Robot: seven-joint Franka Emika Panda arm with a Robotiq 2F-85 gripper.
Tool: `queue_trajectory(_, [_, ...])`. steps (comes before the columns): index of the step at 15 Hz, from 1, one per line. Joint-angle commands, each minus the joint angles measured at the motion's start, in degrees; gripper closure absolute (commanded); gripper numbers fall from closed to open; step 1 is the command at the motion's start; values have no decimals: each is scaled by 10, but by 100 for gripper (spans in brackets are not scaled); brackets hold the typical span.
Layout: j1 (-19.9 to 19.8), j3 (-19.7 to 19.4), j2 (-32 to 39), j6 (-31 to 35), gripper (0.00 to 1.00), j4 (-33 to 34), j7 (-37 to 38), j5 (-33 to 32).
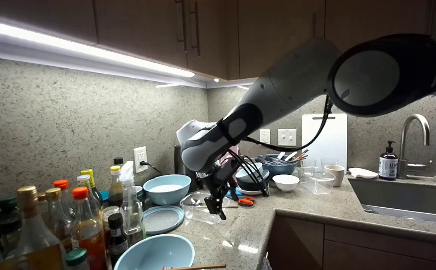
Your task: Use the chopstick to stir in the transparent bowl
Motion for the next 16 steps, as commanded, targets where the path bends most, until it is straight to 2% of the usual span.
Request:
queue_trajectory(1, [-13, 15, -19, -35, 0, -9, 4, 33])
queue_trajectory(6, [-41, 44, -42, -5, 0, -22, -23, 89])
queue_trajectory(11, [-50, 36, -60, -21, 0, -34, 17, 113])
queue_trajectory(16, [-71, 42, -55, -27, 0, -28, 5, 154])
